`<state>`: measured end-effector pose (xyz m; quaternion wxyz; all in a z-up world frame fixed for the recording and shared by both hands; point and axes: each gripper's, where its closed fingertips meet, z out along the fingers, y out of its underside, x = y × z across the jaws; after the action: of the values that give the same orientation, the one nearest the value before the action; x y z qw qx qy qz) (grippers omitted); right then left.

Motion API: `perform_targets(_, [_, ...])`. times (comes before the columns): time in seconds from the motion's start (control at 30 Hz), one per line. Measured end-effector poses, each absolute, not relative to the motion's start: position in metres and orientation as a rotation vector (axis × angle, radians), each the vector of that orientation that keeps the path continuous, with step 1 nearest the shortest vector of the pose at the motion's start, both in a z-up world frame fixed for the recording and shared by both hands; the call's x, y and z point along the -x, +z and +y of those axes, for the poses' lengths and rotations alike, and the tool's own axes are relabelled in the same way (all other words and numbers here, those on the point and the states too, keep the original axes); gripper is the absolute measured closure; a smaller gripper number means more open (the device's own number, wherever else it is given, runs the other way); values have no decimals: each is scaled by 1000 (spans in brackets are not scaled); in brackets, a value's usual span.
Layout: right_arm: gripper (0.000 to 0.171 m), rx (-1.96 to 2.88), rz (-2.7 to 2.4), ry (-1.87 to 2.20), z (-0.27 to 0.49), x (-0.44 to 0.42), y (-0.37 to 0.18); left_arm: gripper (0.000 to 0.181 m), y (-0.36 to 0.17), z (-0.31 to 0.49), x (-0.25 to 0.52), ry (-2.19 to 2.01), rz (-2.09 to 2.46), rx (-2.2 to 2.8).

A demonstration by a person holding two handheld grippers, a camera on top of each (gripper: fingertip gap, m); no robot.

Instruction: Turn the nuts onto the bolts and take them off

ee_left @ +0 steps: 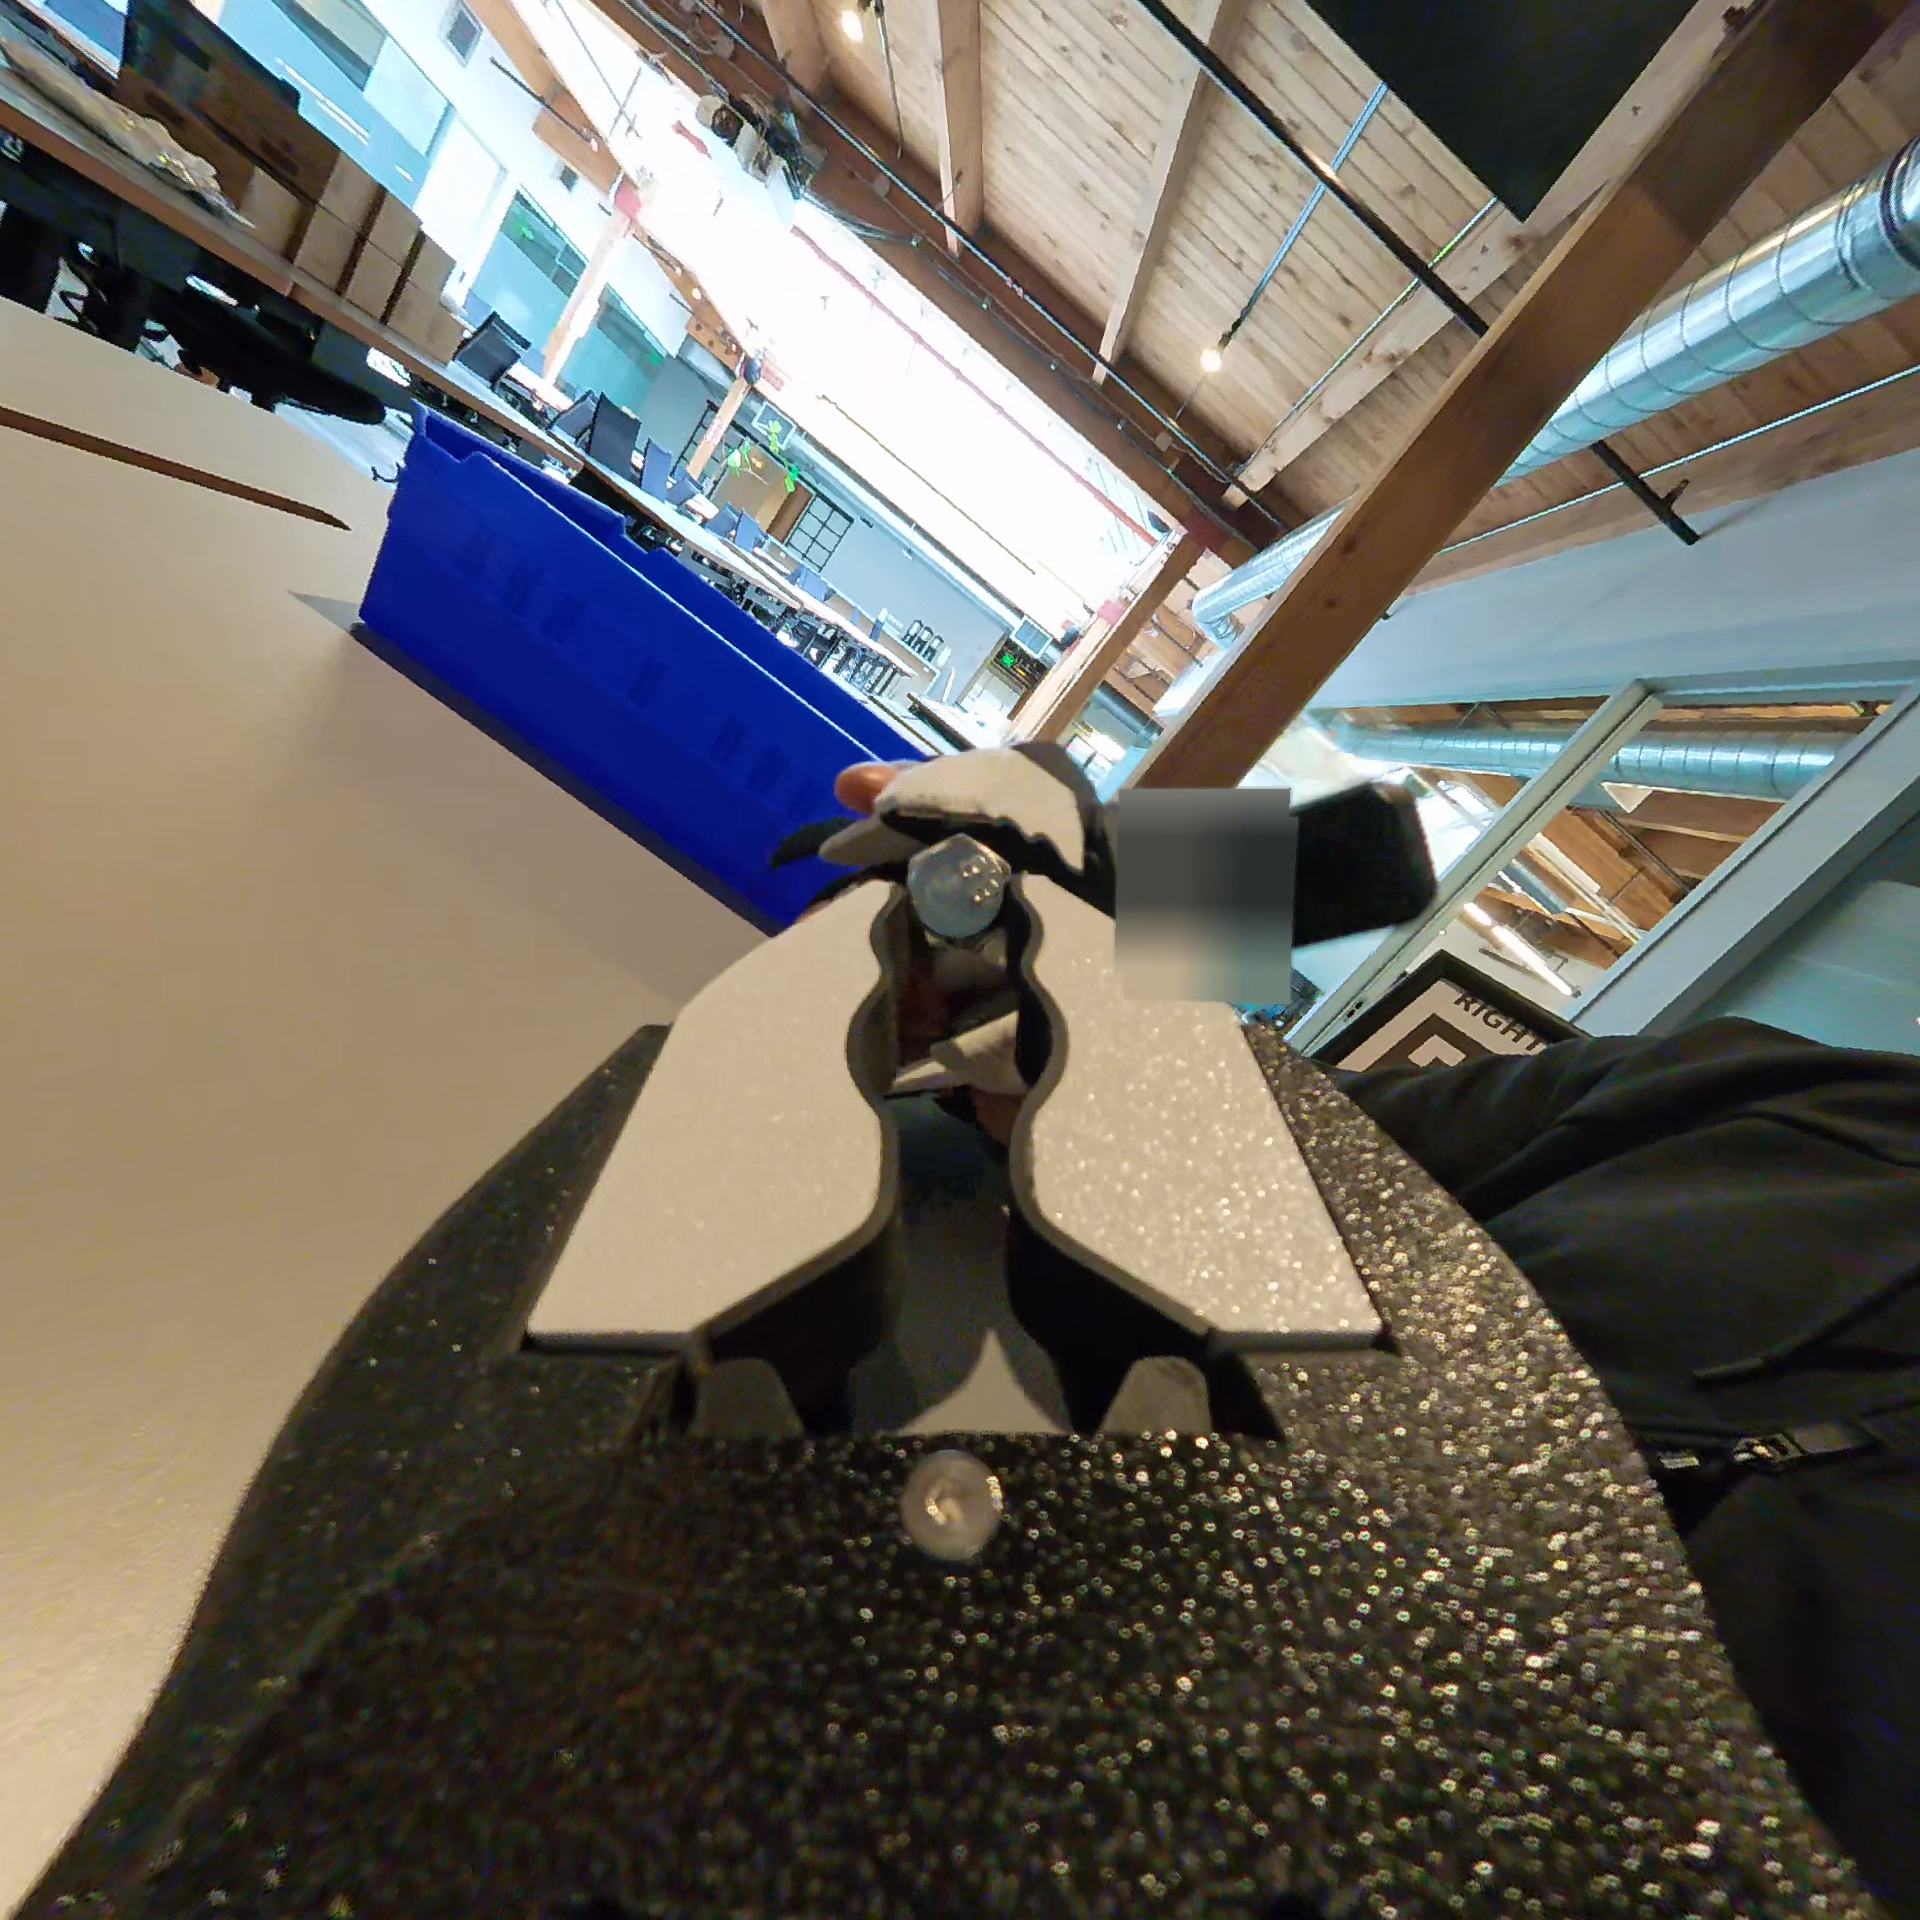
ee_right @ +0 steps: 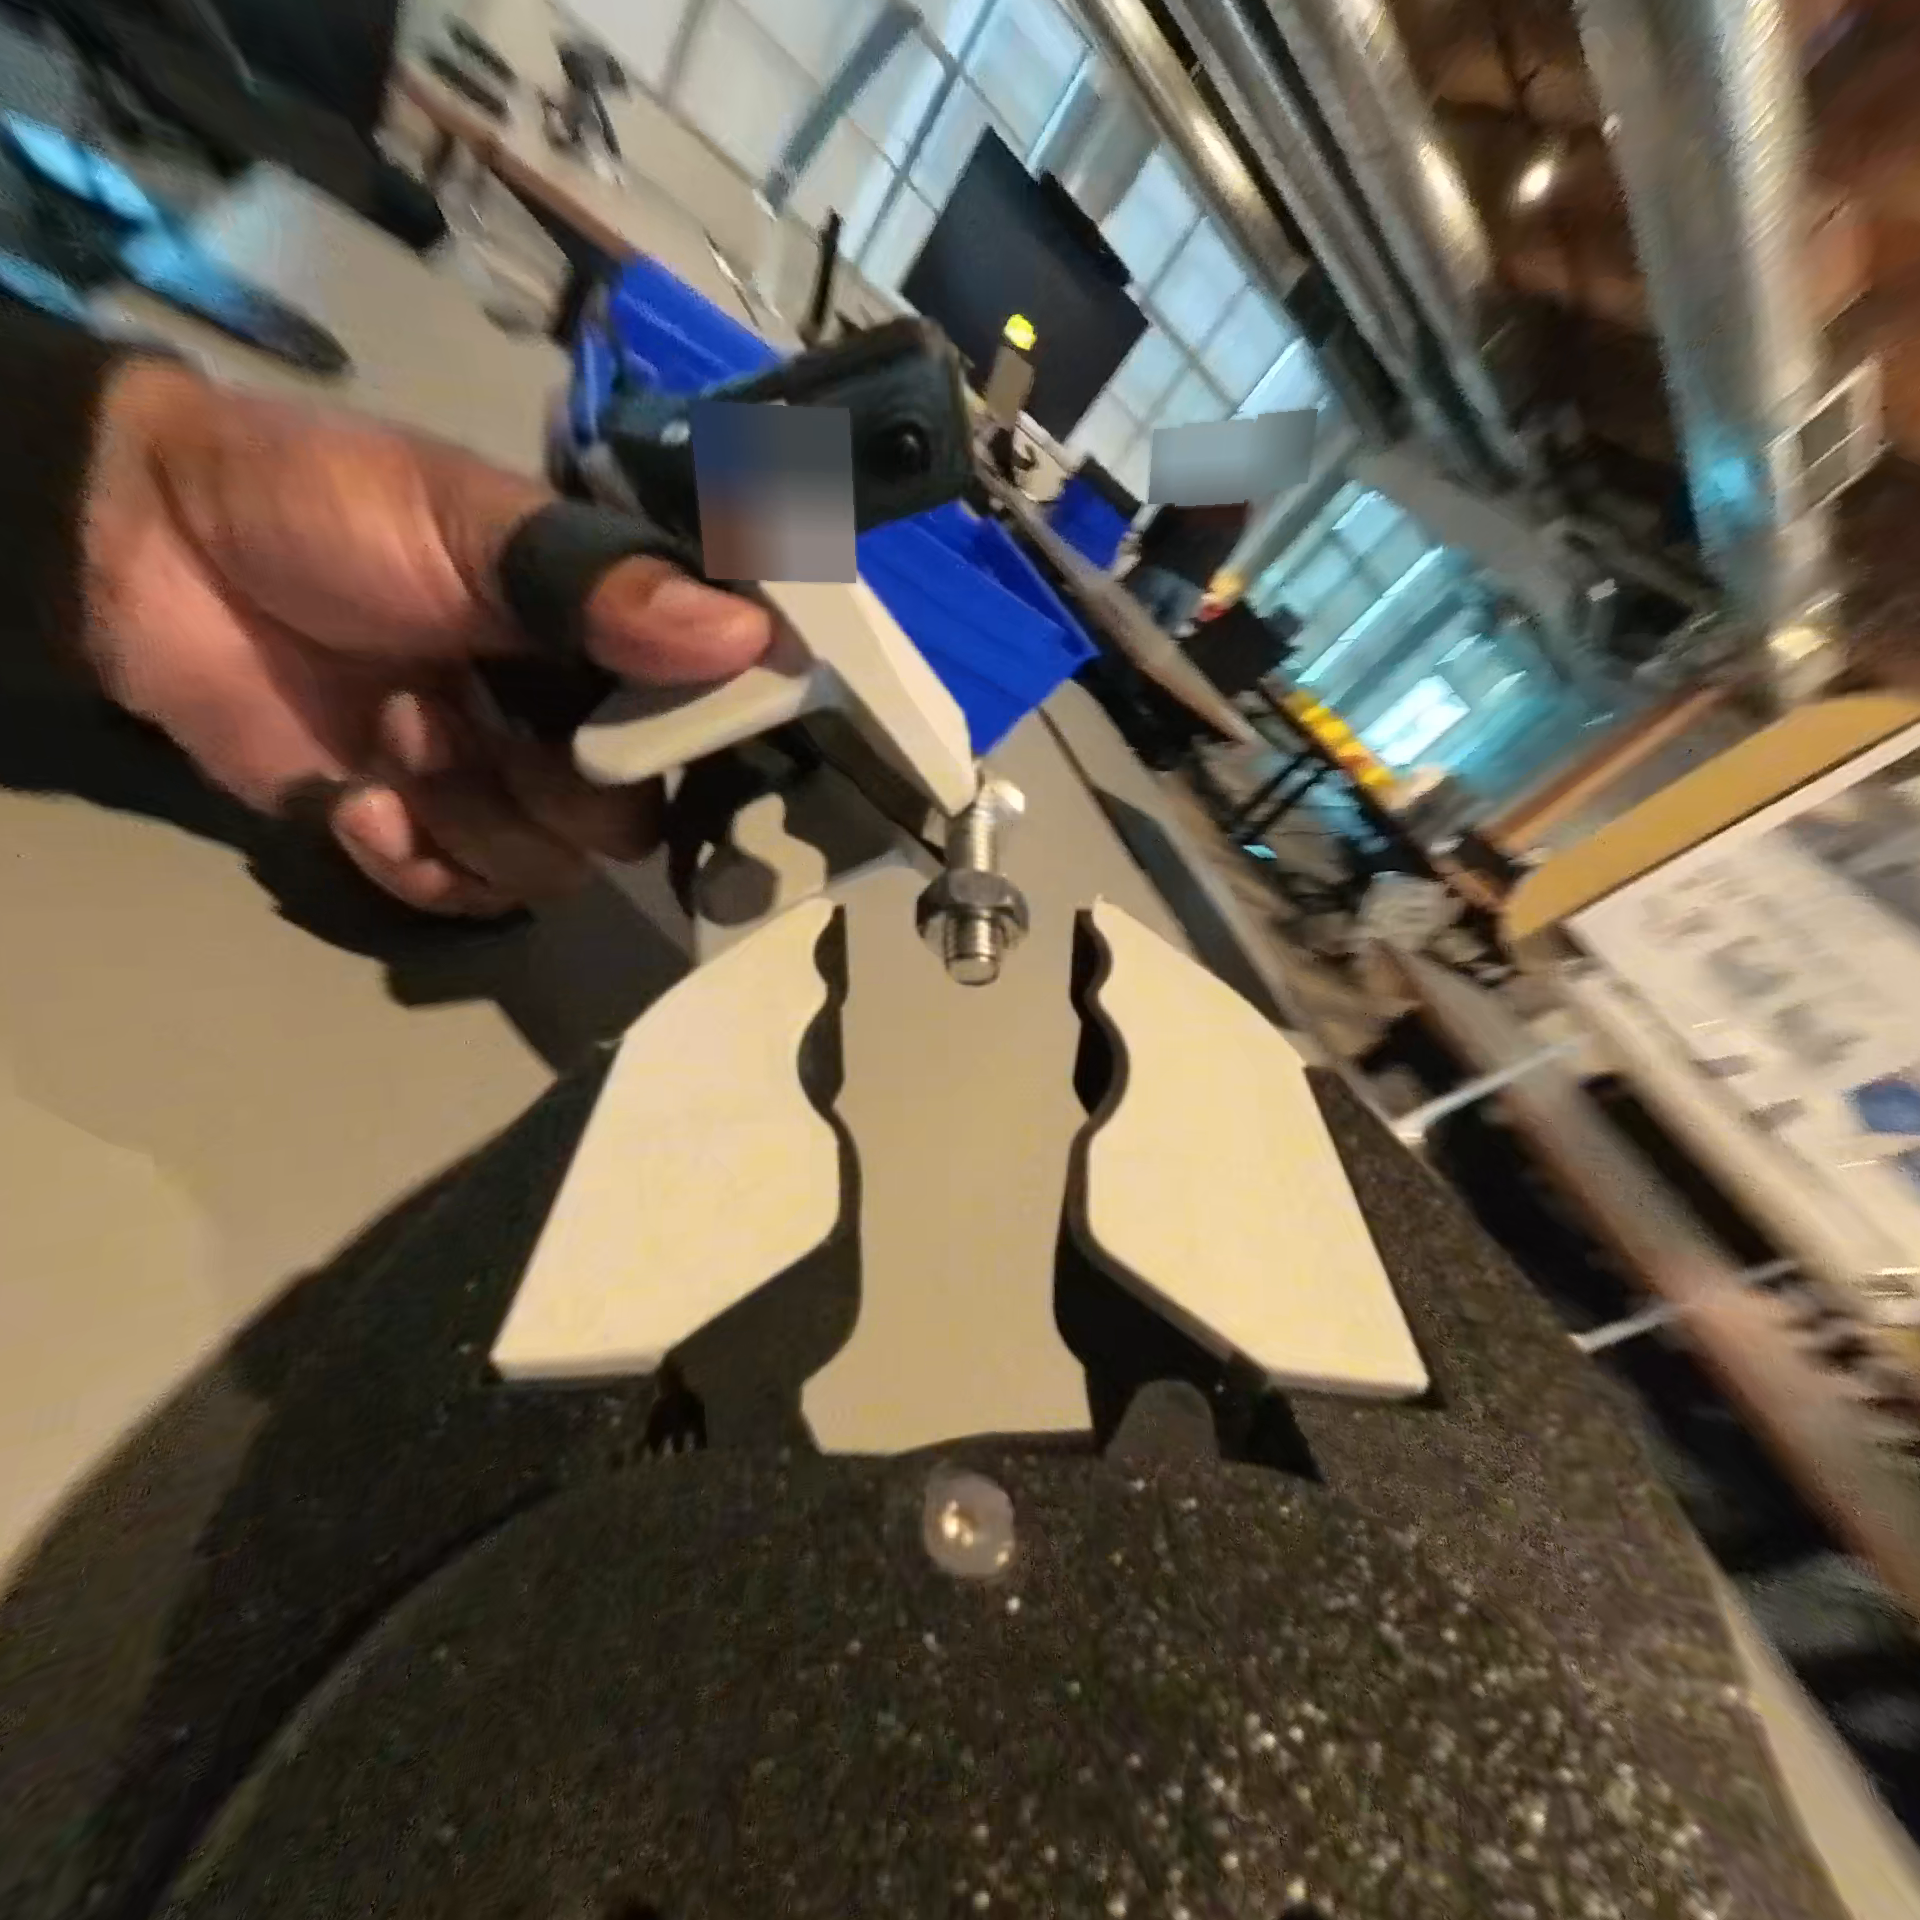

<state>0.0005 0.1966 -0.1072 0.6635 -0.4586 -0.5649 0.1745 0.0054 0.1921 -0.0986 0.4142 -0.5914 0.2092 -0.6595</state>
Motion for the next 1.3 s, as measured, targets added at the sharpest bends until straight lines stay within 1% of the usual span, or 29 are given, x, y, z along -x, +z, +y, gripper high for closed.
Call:
perform_targets(0.13, [132, 921, -1280, 112, 196, 0, -102, 165, -100, 193, -5, -1660, 519, 1493])
perform_targets(0.37, [137, 886, -1285, -22, 198, -1, -102, 164, -100, 192, -7, -1676, 520, 1499])
perform_targets(0.43, [146, 890, -1287, -53, 200, -1, -103, 164, -101, 192, -7, -1679, 524, 1499])
perform_targets(0.47, [153, 892, -1288, -54, 200, -1, -103, 165, -100, 192, -7, -1679, 525, 1499])
perform_targets(0.5, [153, 899, -1291, -39, 200, -1, -104, 164, -100, 192, -7, -1679, 524, 1499])
perform_targets(0.6, [153, 976, -1290, 113, 200, 0, -106, 165, -101, 192, -7, -1673, 522, 1507])
perform_targets(0.77, [153, 1198, -1254, 721, 193, 1, -110, 165, -103, 191, -9, -1653, 542, 1522])
perform_targets(0.87, [153, 1235, -1233, 884, 192, -1, -110, 165, -104, 191, -10, -1643, 549, 1530])
perform_targets(0.93, [150, 1208, -1250, 808, 193, 0, -112, 165, -103, 192, -9, -1649, 541, 1522])
perform_targets(1.0, [141, 1147, -1258, 630, 196, 0, -110, 165, -102, 193, -8, -1654, 525, 1516])
perform_targets(1.1, [134, 1034, -1270, 348, 199, 0, -107, 165, -102, 194, -6, -1657, 515, 1512])
perform_targets(1.2, [136, 952, -1289, 152, 198, 1, -106, 165, -102, 193, -7, -1656, 519, 1514])
perform_targets(1.3, [139, 908, -1285, 48, 198, 1, -104, 164, -102, 194, -7, -1659, 516, 1513])
